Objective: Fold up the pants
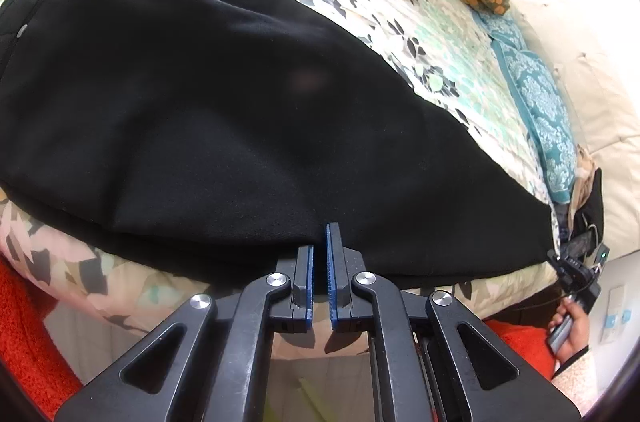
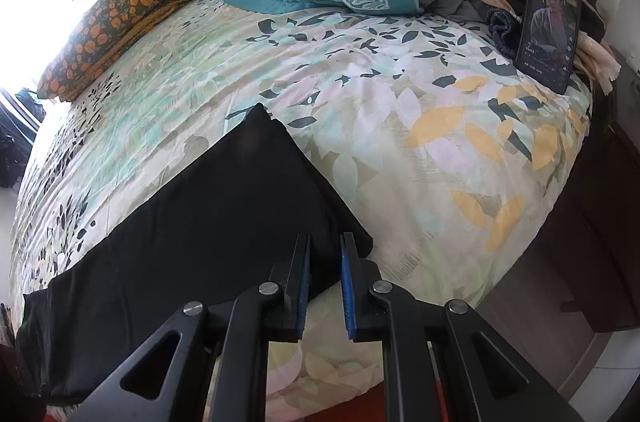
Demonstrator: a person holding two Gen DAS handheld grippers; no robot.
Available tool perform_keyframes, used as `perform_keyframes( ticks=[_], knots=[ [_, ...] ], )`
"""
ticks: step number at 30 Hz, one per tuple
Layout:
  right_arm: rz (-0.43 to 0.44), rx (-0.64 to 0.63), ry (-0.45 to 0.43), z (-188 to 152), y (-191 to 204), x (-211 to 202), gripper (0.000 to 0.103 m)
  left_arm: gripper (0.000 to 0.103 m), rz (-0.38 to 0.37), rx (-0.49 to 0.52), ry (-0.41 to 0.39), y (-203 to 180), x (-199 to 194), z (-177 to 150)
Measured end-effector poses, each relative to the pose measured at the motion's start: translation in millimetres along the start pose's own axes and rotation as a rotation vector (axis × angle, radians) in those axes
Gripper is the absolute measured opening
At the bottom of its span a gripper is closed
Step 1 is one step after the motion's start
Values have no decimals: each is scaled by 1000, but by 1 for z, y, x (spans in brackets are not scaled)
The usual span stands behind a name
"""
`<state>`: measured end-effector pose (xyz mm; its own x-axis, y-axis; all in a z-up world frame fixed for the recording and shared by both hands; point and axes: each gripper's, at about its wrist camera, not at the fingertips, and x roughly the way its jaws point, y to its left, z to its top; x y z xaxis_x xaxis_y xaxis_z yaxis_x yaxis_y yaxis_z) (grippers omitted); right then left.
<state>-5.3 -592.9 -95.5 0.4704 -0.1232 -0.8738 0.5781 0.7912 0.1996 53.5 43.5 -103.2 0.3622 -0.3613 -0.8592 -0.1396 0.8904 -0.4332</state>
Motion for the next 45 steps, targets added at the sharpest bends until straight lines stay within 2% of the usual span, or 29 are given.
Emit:
perform_keyframes(
  ticks=[4,9,13,14,15,16,17,18,19,21,23,25,27,29,31,33,34,35,36,38,40,42,44,45],
  knots=[
    [2,62,15,1,-11,4,14,4,16,31,18,-4,5,-9],
    [-28,61,25,0,-10,6,14,4,22,18,56,1,11,-17],
    [-55,52,36,-1,-9,10,15,11,39,30,69,2,16,-20],
    [-64,52,36,-1,-9,10,19,14,39,38,75,2,17,-21],
    [-68,57,36,-1,-10,10,29,18,45,43,87,3,17,-23],
    [-78,69,42,0,-12,11,38,26,43,44,101,5,13,-24],
    [-81,86,53,0,-15,12,70,38,33,41,114,7,9,-26],
    [-80,103,49,0,-18,10,93,45,28,34,122,10,2,-27],
    [-86,119,14,0,-21,1,93,56,27,22,125,15,-8,-29],
    [-120,136,-96,-2,-23,-26,93,57,-9,-23,96,30,-32,-25],
    [-119,103,-190,-7,-12,-53,93,57,-38,-82,-23,56,-67,-4],
    [-73,13,-220,-15,14,-66,93,60,34,-129,-192,83,-101,24],
    [-12,-107,-195,-26,56,-65,94,66,106,-138,-292,104,-116,53],
    [83,-211,-144,-44,105,-57,94,66,175,-92,-254,117,-105,77],
    [187,-310,-81,-69,156,-45,93,65,287,-17,-150,122,-78,85],
    [265,-422,-33,-100,205,-33,93,58,444,52,-3,130,-47,71],
    [290,-489,-16,-117,228,-29,93,56,501,101,24,129,-41,58],
    [304,-561,-3,-134,248,-25,93,57,540,155,14,122,-42,46],
    [307,-640,9,-153,266,-21,93,57,566,170,23,119,-46,37],
    [276,-788,45,-185,290,-11,93,57,544,120,31,125,-58,24],
    [222,-885,106,-208,297,5,93,59,506,75,12,133,-68,17],
    [234,-849,106,-211,289,12,96,59,484,30,-12,138,-80,14],
    [236,-787,138,-203,281,18,103,60,457,7,-74,135,-95,15],
    [248,-778,141,-202,278,19,103,62,435,14,-109,130,-100,19]
  ],
)
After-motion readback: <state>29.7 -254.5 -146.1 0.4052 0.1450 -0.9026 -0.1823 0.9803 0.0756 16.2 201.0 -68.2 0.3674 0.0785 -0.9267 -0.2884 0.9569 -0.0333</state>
